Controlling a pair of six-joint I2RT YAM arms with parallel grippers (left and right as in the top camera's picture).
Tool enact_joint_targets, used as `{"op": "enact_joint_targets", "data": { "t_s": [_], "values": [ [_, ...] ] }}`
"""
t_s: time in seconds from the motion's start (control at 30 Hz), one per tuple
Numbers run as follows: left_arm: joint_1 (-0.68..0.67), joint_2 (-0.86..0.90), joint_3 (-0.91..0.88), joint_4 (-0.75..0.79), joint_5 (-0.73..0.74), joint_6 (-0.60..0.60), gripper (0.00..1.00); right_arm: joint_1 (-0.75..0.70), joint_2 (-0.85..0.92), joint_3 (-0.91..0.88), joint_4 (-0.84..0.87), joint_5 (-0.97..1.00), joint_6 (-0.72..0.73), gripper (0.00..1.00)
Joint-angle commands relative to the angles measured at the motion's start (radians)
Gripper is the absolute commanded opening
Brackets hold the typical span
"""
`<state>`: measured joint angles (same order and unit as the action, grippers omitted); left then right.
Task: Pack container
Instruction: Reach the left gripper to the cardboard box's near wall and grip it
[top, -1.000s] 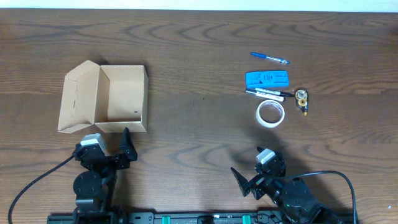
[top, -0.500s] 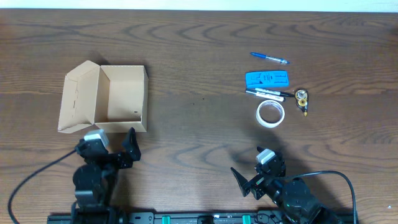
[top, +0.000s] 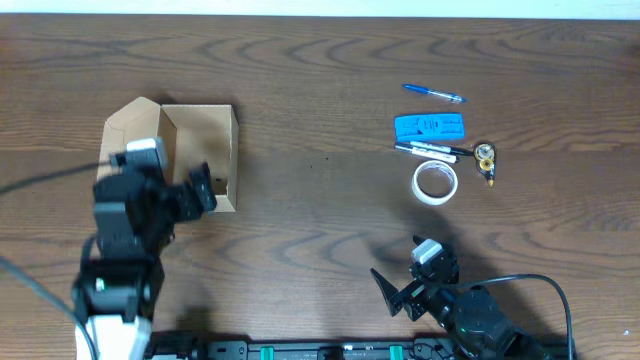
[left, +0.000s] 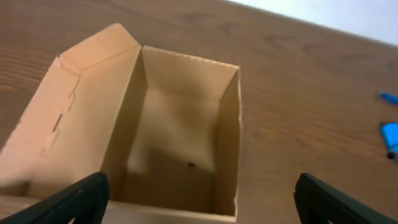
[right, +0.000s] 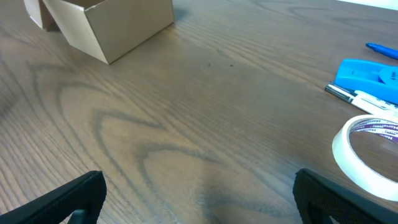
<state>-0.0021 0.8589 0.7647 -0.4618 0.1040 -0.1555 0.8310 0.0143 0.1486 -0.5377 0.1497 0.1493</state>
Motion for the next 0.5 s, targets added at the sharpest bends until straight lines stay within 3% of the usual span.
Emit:
{"op": "enact_joint_targets", "data": {
  "t_s": [0.0, 0.23, 0.47],
  "values": [
    [-0.005, 0.114, 0.11, -0.043, -0.037, 0.04, 0.96, 0.006, -0.009, -0.003, 0.0, 0.0, 0.011, 0.99],
    [-0.128, 0.331, 0.209, -0.049, -0.036, 0.157, 0.95, 0.006, -0.009, -0.003, 0.0, 0.0, 0.011, 0.99],
    [-0.178, 0.454, 0.209, 0.0, -0.026, 0.121, 0.95, 0.006, -0.009, -0.003, 0.0, 0.0, 0.011, 0.99]
  ]
}}
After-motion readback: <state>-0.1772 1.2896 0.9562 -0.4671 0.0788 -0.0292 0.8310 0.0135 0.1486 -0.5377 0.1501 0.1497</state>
